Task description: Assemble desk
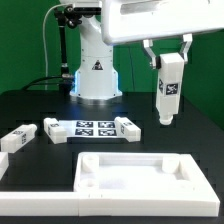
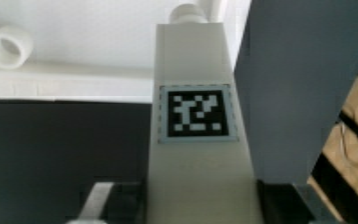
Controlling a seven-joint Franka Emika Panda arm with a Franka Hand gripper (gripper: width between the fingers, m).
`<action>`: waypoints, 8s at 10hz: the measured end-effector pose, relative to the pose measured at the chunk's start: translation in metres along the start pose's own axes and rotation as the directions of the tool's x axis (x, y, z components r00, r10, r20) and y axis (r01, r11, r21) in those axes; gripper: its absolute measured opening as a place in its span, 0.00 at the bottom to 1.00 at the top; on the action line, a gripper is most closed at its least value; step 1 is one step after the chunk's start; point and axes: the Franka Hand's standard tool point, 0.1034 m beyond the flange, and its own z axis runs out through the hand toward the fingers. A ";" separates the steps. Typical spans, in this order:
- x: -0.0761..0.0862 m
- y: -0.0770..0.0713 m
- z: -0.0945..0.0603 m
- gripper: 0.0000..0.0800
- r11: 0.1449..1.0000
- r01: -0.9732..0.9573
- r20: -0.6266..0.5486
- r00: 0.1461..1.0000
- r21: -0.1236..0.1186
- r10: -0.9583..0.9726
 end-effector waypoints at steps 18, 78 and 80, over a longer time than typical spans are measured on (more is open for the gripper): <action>0.015 -0.029 0.084 0.36 0.993 0.117 -0.127 0.985 -0.009 -0.117; 0.004 -0.004 0.126 0.37 0.084 -0.969 0.127 0.056 -0.230 0.990; 0.004 -0.004 0.126 0.38 0.180 -0.959 0.149 0.149 -0.218 0.978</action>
Offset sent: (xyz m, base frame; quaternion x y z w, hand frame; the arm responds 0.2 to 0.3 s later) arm 0.0474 0.0126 -0.0012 -0.0984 0.0394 -0.0936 0.9899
